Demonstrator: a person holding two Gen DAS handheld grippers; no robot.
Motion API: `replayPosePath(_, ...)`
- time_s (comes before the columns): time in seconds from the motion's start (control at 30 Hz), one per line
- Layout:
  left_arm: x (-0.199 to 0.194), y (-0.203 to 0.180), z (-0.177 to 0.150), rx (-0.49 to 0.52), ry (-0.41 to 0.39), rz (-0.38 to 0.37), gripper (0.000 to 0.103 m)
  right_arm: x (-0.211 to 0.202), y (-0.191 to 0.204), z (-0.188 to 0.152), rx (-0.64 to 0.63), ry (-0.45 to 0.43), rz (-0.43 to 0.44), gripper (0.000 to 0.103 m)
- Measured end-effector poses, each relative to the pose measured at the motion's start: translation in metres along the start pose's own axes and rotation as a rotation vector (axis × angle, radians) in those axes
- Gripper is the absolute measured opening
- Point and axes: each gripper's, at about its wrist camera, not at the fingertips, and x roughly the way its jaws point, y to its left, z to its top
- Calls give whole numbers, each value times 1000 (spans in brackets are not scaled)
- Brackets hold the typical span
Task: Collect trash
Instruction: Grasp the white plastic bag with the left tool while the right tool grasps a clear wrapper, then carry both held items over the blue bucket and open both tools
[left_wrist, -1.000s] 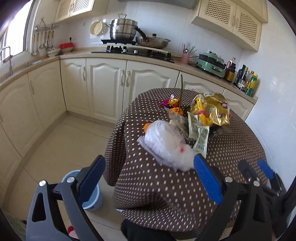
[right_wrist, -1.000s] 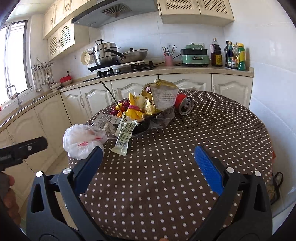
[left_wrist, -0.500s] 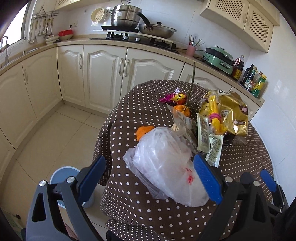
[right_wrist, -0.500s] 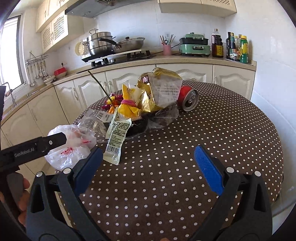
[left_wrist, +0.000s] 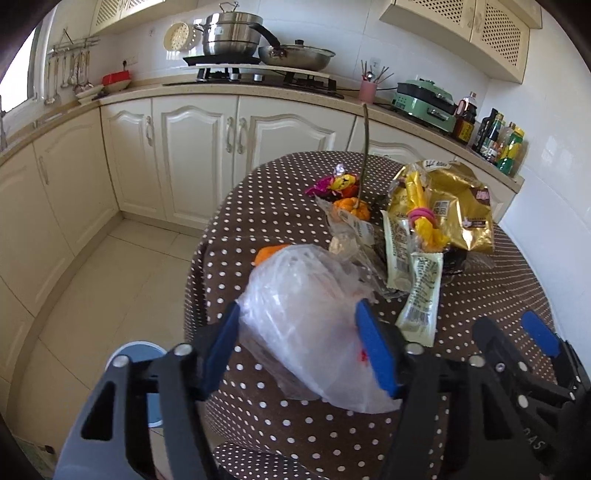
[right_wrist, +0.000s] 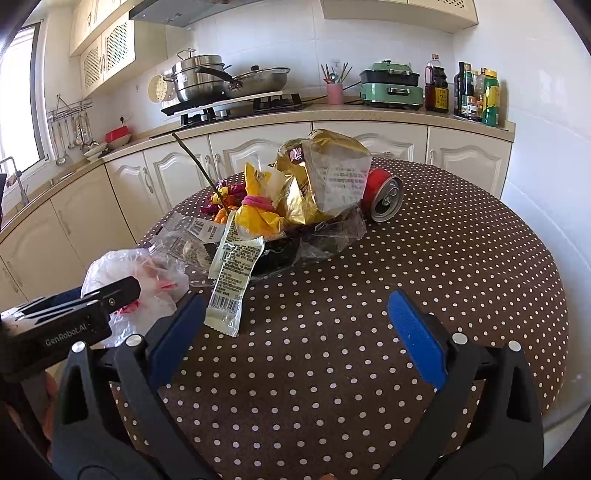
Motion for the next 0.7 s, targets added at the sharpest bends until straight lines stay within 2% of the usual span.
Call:
replayPosePath(0.03, -1, 1, -1, 4, -8, 0, 52, 1, 1, 1, -5, 4, 0, 97)
replayPosePath(0.23, -23, 17, -7, -24, -76, -24, 47, 12, 7, 5, -5, 48, 29, 97)
replayPosePath(0.47, -51, 49, -9, -30, -167, 100, 47, 46, 30, 18, -33, 146, 44, 95)
replayPosePath(0.5, -54, 53, -9, -31, -173, 110, 47, 52, 32, 19, -39, 164, 39, 85)
replayPosePath(0.53, -57, 57, -9, -33, -179, 118, 47, 58, 34, 18, -42, 191, 37, 64)
replayPosePath(0.6, -61, 64, -8, -34, -183, 126, 47, 70, 35, 17, -41, 249, 56, 38)
replayPosePath(0.63, -63, 67, -9, -30, -187, 133, 47, 71, 36, 16, -46, 256, 58, 29)
replayPosePath(0.7, -66, 72, -11, -26, -194, 141, 47, 68, 39, 14, -74, 249, 54, 25)
